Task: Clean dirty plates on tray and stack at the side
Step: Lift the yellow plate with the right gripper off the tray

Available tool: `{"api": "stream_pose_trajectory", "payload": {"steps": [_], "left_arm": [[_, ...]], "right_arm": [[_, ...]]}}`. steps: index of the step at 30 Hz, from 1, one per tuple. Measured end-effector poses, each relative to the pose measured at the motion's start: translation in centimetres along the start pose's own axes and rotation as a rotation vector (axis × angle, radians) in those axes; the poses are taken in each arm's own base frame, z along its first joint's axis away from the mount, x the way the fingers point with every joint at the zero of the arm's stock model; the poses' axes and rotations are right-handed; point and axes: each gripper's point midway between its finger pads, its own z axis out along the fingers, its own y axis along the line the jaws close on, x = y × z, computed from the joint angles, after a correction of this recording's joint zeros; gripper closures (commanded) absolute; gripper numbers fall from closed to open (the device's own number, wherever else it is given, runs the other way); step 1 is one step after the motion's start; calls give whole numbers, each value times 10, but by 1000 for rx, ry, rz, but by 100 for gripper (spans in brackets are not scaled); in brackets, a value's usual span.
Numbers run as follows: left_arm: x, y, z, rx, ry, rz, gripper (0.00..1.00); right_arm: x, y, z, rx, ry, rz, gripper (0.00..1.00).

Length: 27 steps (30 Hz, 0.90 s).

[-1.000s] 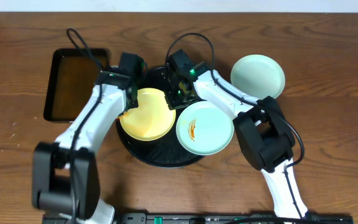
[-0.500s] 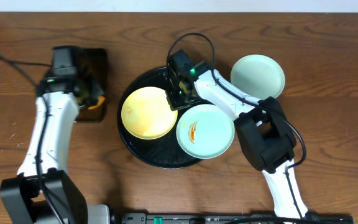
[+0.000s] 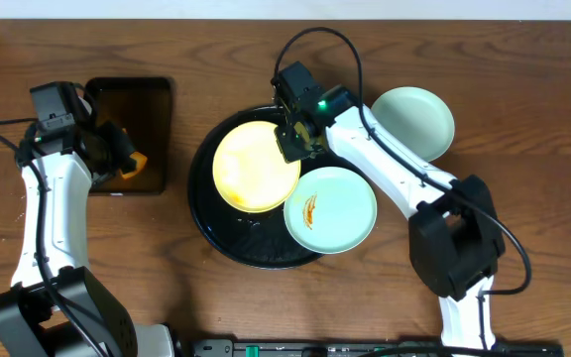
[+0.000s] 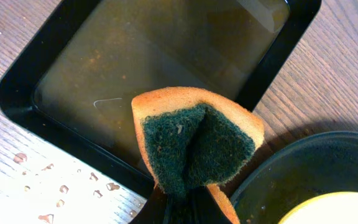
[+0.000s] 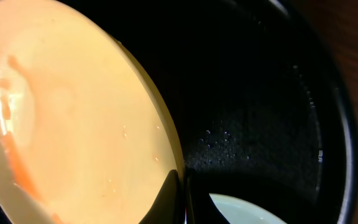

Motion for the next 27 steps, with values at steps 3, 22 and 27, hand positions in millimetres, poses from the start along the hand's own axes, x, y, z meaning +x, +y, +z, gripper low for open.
{"api": "stream_pose_trajectory", "payload": {"steps": [3, 22, 27], "left_arm": [[0, 0, 0, 1, -1, 0, 93], [-5, -2, 2, 9, -23, 11, 92], [-4, -2, 2, 9, -22, 12, 92]], "right_arm": [[-1, 1, -2, 31, -12, -13, 99], [-34, 16, -69, 479, -295, -317, 99], [-48, 28, -107, 585, -408, -399, 99]]}}
